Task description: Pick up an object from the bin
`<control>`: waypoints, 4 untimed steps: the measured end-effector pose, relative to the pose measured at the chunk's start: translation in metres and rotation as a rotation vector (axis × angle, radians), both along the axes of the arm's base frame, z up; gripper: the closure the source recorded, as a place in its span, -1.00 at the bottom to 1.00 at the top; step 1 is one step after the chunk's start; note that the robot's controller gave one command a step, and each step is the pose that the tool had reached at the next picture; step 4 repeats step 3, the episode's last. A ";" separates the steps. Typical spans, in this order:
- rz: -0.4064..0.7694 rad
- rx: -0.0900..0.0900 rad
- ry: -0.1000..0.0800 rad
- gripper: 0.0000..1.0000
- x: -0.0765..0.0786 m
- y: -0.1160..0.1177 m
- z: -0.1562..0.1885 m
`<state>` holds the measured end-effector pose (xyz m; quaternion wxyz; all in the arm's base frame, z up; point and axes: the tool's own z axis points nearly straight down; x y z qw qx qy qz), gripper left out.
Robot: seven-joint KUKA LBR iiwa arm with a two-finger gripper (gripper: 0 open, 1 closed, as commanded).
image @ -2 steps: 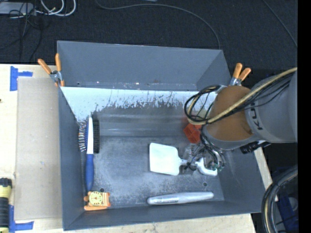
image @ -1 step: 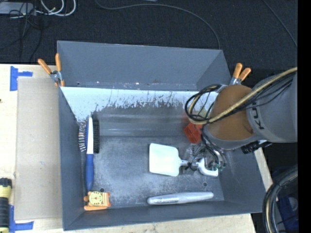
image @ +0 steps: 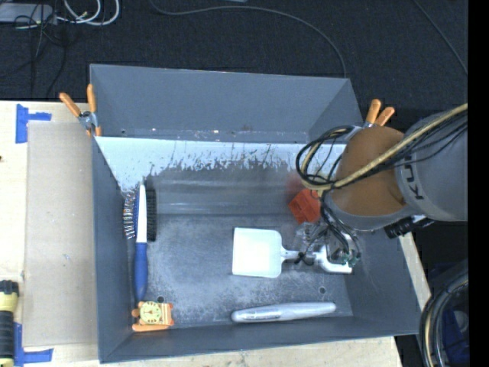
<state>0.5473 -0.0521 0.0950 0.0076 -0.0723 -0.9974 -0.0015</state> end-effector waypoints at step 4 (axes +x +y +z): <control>0.002 -0.001 -0.009 1.00 0.003 0.000 0.031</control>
Offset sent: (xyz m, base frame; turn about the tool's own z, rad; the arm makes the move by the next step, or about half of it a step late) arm 0.0001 0.0001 0.0031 0.0000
